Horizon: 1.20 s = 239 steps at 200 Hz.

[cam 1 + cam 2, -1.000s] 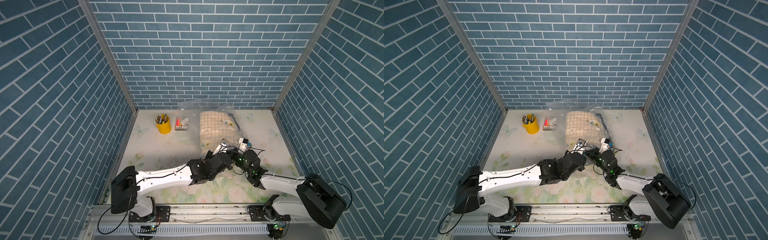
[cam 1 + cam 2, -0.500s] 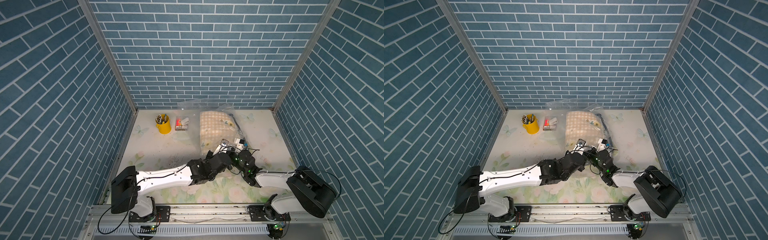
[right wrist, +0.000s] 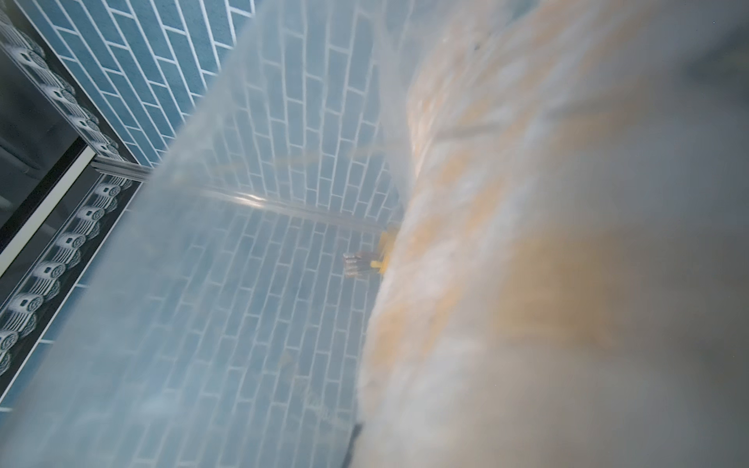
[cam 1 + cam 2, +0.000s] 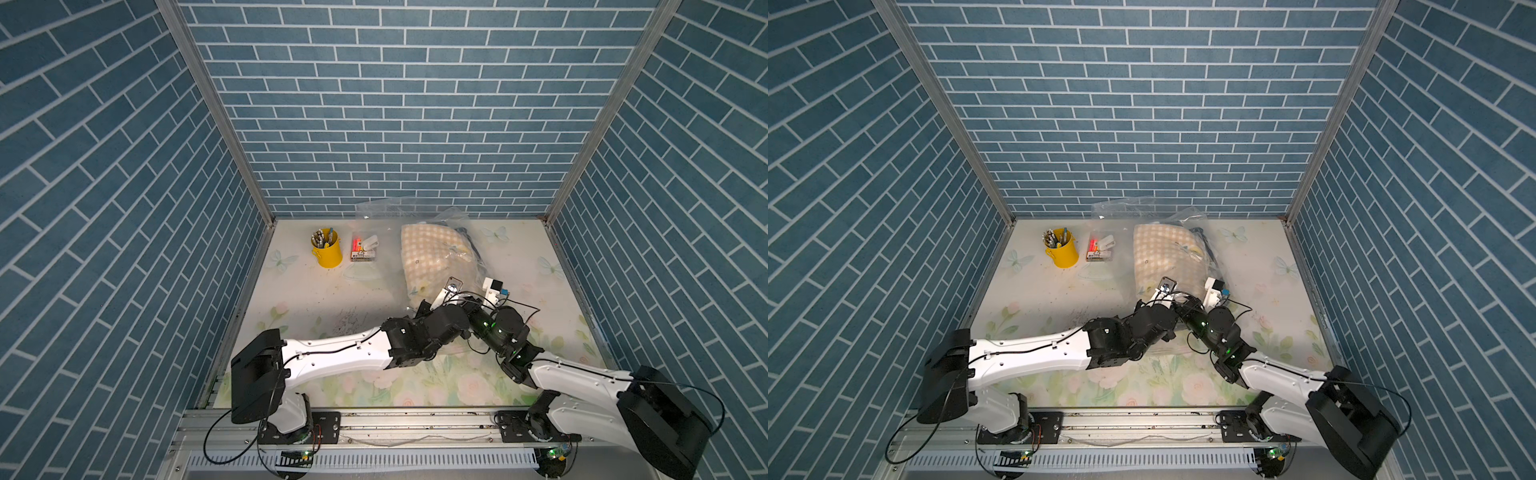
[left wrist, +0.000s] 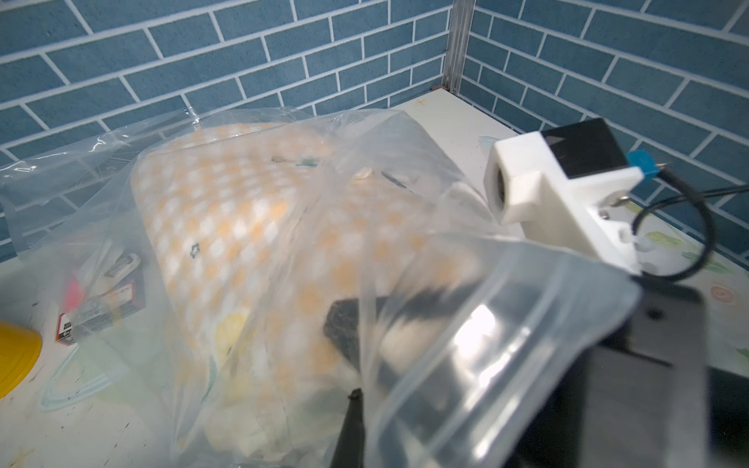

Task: Take the blanket out of the vacuum bag
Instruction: Take out the blanket from the vacuum bag.

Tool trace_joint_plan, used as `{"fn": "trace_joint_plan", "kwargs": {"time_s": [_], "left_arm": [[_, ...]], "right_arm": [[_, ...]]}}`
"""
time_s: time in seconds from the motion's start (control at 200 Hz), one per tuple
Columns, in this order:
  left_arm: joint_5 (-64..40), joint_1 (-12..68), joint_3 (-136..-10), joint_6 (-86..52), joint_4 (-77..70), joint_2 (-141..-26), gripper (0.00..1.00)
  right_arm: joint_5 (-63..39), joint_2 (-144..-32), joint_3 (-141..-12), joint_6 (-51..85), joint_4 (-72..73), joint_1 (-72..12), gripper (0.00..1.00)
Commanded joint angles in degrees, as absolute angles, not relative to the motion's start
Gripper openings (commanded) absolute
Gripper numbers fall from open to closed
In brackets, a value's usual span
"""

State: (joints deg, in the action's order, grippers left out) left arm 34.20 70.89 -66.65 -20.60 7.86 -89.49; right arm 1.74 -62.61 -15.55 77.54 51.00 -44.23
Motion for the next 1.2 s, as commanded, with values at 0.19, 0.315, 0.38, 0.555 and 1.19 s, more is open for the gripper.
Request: {"fn": "trace_joint_plan", "kwargs": {"time_s": [0.19, 0.315, 0.38, 0.555, 1.19], "left_arm": [[38.2, 68.5, -70.1, -21.5, 8.3, -92.5, 0.0], [39.1, 68.1, -70.9, -22.2, 8.7, -92.8, 0.0], [39.8, 67.9, -71.0, -22.4, 8.9, -92.5, 0.0], [39.9, 67.8, -69.8, -23.0, 8.6, -90.6, 0.0], [39.8, 65.8, -70.8, -28.0, 10.8, -92.4, 0.0]], "right_arm": [[-0.8, -50.9, -14.0, 72.0, 40.5, -45.0, 0.0], [-1.9, -47.3, -12.3, 72.1, 37.1, -45.5, 0.0], [-1.8, -44.7, -10.9, 72.1, 35.4, -45.7, 0.0], [0.4, -35.3, -9.6, 70.2, 26.3, -45.7, 0.0], [-3.4, -25.7, -24.8, 58.4, 8.4, -44.5, 0.0]]}}
